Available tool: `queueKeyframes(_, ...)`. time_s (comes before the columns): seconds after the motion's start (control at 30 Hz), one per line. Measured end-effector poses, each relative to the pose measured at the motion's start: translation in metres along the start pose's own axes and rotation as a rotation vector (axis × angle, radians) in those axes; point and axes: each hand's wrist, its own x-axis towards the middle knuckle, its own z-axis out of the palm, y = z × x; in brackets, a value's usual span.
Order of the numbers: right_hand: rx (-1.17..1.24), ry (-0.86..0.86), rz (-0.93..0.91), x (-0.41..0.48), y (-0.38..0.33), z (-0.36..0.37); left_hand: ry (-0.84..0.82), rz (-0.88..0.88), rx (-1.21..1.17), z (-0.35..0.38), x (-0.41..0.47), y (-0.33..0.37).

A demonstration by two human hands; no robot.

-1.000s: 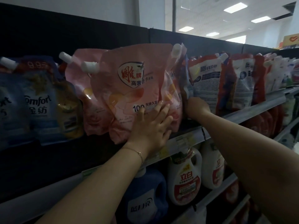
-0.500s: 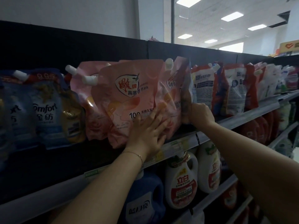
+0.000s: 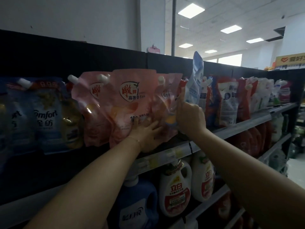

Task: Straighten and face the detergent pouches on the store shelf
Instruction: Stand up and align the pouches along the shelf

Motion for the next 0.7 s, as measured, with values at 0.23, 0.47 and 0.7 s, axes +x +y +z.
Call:
queueKeyframes(0.23, 0.116, 0.232, -0.147, -0.01, -0.029, -0.014, 0.002, -0.004, -0.578, -0.031, -0.001, 0.003)
queueKeyframes(0.47, 0.369, 0.459, -0.16, -0.016, -0.049, -0.052, 0.224, -0.082, -0.651, -0.02, -0.033, 0.008)
queueKeyframes(0.7, 0.449, 0.485, -0.186, -0.015, -0.069, -0.091, 0.31, -0.096, -1.345, -0.044, -0.07, -0.012)
